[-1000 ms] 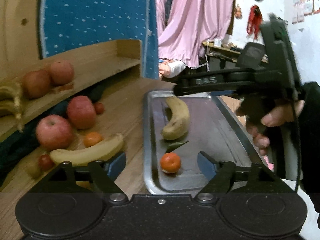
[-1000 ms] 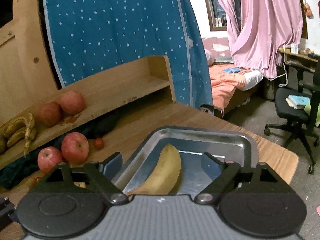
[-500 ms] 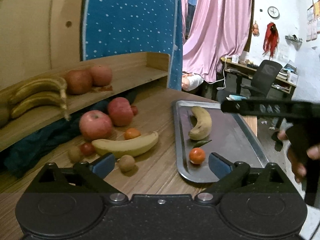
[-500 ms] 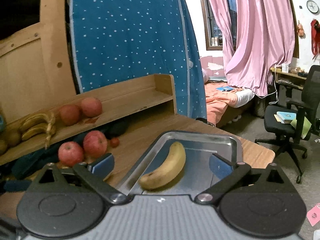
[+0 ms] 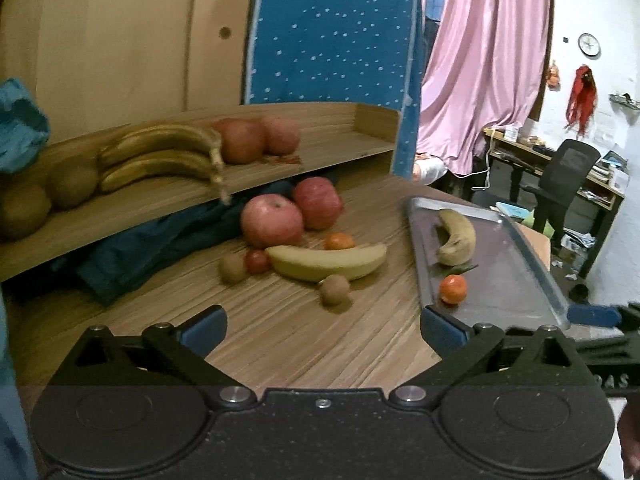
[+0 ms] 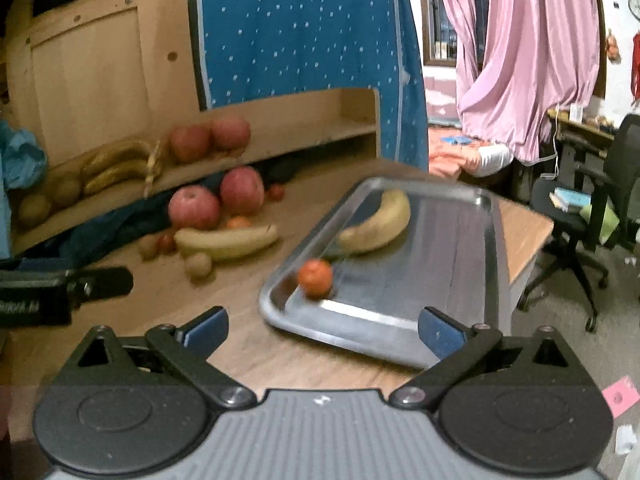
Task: Organize fruits
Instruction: 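Withdraw both grippers from the tray back toward the fruit pile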
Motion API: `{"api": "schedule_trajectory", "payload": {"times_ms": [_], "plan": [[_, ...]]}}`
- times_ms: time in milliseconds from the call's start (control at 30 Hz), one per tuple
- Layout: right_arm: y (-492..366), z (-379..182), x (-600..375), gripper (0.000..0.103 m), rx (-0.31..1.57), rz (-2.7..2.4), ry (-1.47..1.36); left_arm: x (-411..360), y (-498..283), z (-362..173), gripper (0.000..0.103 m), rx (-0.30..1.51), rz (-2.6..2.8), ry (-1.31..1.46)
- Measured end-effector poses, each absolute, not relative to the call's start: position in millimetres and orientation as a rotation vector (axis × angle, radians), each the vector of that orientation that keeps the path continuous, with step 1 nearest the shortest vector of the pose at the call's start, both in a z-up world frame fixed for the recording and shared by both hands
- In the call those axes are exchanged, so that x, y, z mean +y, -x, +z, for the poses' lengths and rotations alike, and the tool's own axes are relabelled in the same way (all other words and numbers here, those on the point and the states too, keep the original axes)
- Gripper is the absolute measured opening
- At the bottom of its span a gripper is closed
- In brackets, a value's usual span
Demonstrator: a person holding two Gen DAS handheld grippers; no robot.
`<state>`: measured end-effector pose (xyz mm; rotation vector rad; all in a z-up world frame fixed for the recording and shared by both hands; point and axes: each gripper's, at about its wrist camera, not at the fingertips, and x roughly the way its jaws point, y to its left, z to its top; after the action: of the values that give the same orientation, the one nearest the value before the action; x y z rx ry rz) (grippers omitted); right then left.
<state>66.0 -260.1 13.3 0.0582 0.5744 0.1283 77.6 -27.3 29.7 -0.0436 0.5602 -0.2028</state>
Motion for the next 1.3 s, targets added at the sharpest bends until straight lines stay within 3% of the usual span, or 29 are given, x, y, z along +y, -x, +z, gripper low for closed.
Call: {"api": "schedule_trajectory", "payload": {"times_ms": [700,1300], "plan": [[-73,9,-237,0.103,0.621,0.200,-0.034,-9,-92,22,0.102,0.611,-0.099,0.024],[-139,16,-222,0.103,0.536,0.334,0.091,-1,-152,16,0.102,0.663,0.062,0.053]]}}
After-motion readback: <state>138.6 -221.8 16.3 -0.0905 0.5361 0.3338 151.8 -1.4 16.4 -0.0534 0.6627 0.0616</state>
